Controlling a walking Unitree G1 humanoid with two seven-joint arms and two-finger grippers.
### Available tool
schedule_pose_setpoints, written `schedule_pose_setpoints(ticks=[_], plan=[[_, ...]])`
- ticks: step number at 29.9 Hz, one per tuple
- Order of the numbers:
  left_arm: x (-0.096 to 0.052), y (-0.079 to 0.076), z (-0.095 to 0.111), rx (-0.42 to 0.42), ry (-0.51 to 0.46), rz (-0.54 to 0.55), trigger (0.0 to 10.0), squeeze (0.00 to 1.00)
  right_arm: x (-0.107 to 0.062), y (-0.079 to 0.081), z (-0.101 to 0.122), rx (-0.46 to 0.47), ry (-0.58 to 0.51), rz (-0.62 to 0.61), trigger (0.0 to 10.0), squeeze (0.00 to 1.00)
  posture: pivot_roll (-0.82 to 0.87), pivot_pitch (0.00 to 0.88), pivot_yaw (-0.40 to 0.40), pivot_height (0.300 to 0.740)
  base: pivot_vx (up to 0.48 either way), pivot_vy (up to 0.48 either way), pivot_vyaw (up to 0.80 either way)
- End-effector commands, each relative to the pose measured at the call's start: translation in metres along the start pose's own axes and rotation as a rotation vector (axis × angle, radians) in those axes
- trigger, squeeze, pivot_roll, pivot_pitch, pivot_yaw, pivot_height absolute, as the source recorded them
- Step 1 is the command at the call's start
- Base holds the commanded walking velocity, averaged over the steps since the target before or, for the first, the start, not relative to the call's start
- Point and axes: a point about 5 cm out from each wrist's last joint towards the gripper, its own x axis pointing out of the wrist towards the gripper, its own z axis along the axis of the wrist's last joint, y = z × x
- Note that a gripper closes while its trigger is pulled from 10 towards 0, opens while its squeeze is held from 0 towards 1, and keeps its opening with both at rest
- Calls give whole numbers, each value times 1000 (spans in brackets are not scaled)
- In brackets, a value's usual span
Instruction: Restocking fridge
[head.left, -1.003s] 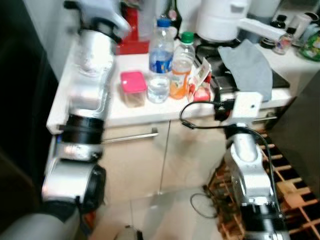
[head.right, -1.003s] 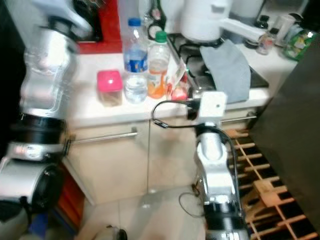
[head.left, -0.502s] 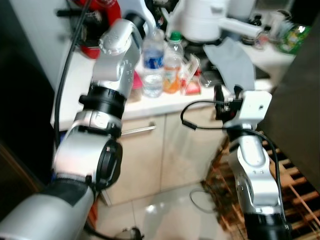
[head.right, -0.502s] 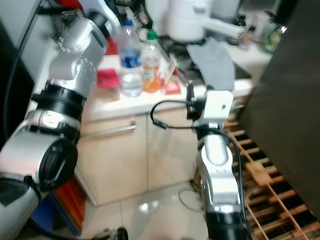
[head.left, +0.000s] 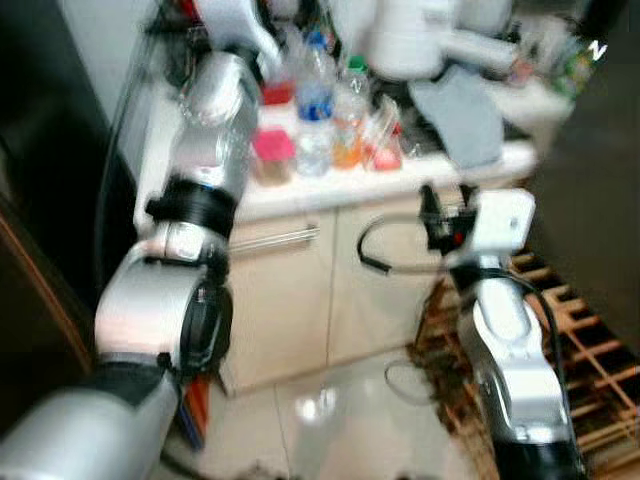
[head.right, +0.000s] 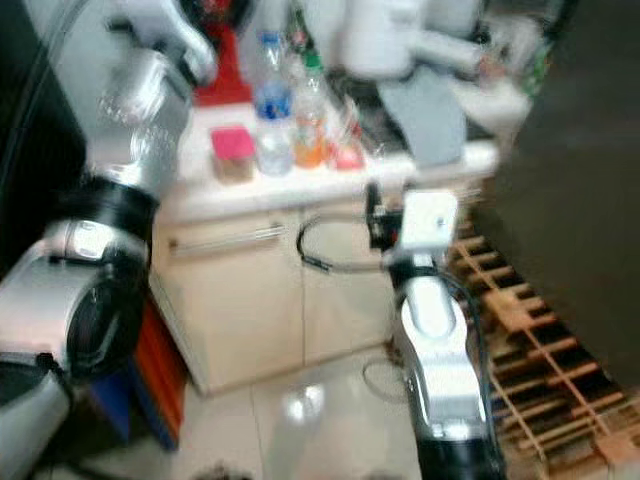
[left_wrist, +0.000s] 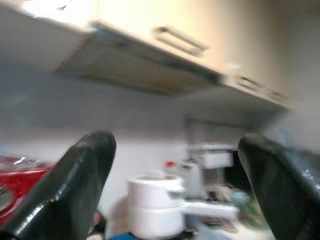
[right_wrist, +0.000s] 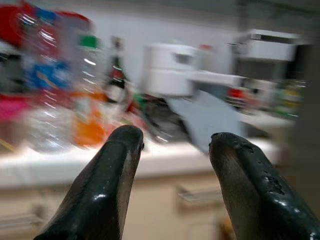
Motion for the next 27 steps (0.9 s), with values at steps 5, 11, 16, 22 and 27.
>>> schedule_pose_setpoints(ticks=[5,11,16,22,27], plan=[[-142,-3,-44,133,318,-149,10000,0,-23,-33,-3,-72,35,-80,10000,0,-54,0,9,740,0,0,0],[-174,-15,-50,-17,377,92,10000,0,-23,-28,-6,-73,52,-23,10000,0,-42,0,-14,740,0,0,0],[-160,-8,-53,-110,404,334,10000,0,0,-12,0,60,35,39,10000,0,-56,0,-6,740,0,0,0],[-150,-10,-57,-24,417,297,10000,0,10,-9,-3,116,50,41,10000,0,-58,0,-13,740,0,0,0],[-150,-5,-59,8,448,303,10000,0,9,-8,-9,99,68,55,10000,0,-62,0,-6,740,0,0,0]])
